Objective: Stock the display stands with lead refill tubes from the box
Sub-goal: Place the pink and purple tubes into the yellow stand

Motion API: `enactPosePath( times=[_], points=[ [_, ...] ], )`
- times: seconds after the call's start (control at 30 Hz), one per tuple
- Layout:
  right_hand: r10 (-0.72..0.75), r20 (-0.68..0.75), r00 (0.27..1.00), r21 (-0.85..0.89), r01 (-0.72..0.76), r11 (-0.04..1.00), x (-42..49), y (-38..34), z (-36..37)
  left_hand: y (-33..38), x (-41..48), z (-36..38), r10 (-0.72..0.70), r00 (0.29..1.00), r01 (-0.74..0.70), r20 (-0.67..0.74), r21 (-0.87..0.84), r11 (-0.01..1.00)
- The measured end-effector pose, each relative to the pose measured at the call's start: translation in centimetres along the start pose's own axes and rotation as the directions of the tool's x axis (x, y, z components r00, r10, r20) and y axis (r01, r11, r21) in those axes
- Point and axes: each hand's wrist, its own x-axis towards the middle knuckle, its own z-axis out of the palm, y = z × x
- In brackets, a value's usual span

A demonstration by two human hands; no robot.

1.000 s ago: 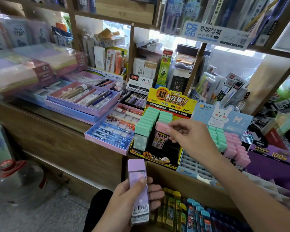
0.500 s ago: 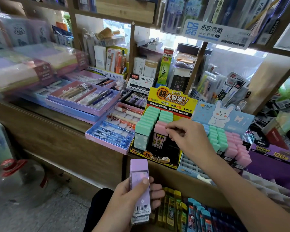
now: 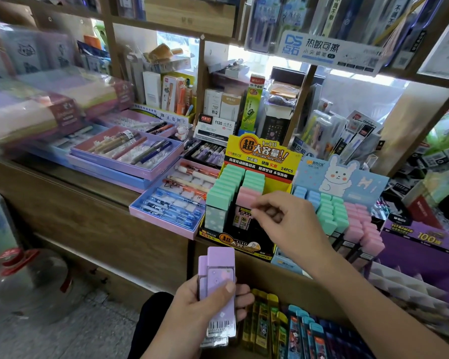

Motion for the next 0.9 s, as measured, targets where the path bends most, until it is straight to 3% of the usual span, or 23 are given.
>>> enactPosePath(
  times=[0.2, 0.37, 0.7, 0.9],
  points=[
    [0.135, 0.263, 0.955, 0.227, -0.197, 0.954, -2.0, -0.9, 0.5, -0.4, 0.3, -0.1, 0.032, 0.999, -0.033, 0.002, 0.026, 0.999],
    [0.169, 0.446, 0.879, 0.275, -0.315, 0.908, -3.4, -1.1, 0.8, -0.2, 0.4, 0.1, 0.054, 0.999, -0.054, 0.009, 0.070, 0.996],
    [0.175, 0.388, 0.905, 0.389, -0.333, 0.859, -3.1, -0.8, -1.2, -0.1, 0.3, 0.0, 0.028, 0.999, -0.025, -0.045, 0.067, 0.997],
    [0.221, 0.211, 0.952, 0.353, -0.285, 0.891, -1.0, 0.0, -5.2, 0.2, 0.5, 0.0, -0.086, 0.994, 0.076, -0.070, -0.135, 0.988]
  ],
)
